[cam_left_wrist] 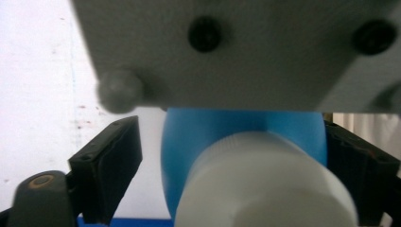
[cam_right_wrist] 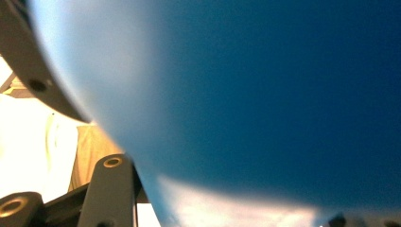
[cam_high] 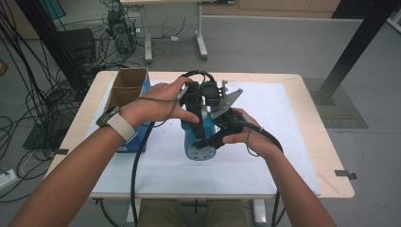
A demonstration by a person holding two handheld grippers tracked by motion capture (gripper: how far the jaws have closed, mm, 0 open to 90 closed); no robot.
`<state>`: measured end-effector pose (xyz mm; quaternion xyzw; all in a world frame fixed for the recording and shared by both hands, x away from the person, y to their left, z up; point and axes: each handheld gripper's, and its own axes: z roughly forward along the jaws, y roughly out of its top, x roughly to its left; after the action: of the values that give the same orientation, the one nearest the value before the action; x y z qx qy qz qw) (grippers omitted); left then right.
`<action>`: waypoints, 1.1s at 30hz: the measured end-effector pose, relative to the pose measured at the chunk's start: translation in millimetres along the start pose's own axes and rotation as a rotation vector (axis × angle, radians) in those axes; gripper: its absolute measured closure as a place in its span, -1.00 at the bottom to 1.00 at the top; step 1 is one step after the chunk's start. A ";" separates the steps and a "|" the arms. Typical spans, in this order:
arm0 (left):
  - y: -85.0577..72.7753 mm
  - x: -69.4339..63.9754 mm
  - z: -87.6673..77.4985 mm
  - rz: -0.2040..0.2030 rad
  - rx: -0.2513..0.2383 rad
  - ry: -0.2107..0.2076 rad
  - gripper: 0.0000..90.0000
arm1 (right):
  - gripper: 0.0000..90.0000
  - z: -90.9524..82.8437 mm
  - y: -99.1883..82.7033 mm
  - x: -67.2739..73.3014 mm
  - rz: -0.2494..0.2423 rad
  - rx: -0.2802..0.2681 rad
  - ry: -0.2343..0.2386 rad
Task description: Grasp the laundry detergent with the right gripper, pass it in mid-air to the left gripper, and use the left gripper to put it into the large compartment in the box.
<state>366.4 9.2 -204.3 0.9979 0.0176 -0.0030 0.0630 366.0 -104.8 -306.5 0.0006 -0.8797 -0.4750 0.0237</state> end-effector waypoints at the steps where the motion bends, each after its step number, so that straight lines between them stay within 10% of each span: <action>1: 0.0 0.0 0.0 0.000 0.000 0.000 -0.66 | -0.03 0.0 0.0 0.0 0.000 0.000 0.000; 33: -0.5 -2.8 6.2 0.037 0.006 -0.015 -0.17 | -0.03 3.3 -1.5 -1.1 -0.018 0.002 0.004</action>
<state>363.6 8.8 -210.5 0.9981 -0.0016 -0.0092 0.0603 366.9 -102.8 -309.6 0.0093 -0.8801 -0.4742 0.0214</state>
